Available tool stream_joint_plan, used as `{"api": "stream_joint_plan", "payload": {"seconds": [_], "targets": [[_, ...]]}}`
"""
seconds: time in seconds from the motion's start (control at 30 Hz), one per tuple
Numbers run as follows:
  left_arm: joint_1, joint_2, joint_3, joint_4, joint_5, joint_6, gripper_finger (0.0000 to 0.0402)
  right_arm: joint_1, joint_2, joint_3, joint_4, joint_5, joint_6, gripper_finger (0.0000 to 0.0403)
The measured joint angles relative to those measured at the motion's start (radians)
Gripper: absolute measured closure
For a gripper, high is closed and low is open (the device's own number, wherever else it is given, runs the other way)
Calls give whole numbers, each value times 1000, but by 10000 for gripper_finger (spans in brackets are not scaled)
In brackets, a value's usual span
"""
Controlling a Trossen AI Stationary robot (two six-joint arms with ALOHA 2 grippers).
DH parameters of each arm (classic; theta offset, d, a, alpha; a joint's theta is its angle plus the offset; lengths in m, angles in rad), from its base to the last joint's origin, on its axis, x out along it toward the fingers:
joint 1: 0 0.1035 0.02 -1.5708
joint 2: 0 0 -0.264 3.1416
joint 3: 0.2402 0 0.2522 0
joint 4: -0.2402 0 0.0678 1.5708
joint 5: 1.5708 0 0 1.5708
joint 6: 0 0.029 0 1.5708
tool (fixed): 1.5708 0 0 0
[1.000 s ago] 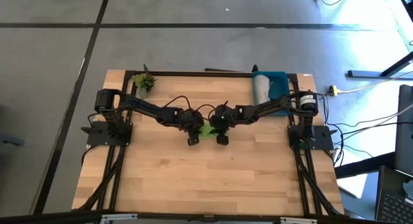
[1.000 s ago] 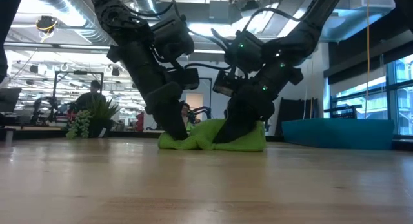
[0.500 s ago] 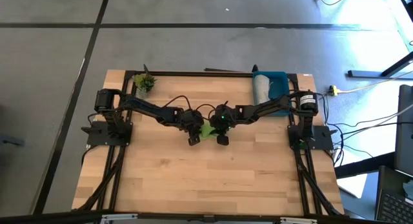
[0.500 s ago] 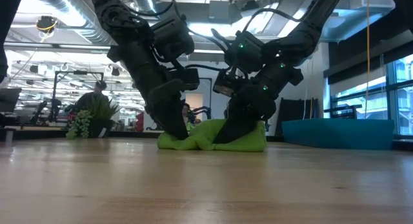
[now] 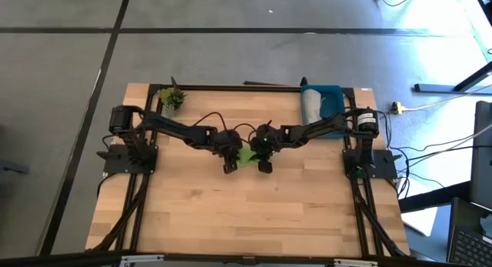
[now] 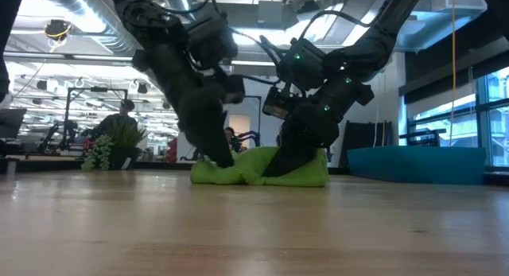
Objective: Roll microfiber towels into tight, uniform cylinder then place into a basket
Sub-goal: Put the green towel into the blue bin
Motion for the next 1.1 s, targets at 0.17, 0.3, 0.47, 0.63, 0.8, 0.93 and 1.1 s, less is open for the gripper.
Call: {"api": "stream_joint_plan", "payload": {"seconds": [0.17,0.3,0.47,0.63,0.8,0.93,1.1], "targets": [[-1,-96,9,-76,30,2,286,-12,-4,0,-5,-19,23,379],[-2,-208,29,-200,14,22,285,-33,-21,-2,-30,-55,57,379],[-15,-373,38,-311,-112,23,287,-59,-109,-8,-155,-30,81,379],[-51,-501,38,-348,-225,23,285,-63,-264,-4,-300,126,79,379],[-87,-567,38,-357,-260,23,287,-64,-435,-4,-406,229,109,379],[-109,-583,38,-356,-283,23,285,-64,-568,-3,-474,321,155,379],[-126,-581,38,-357,-288,23,287,-64,-704,-2,-601,513,282,379]]}}
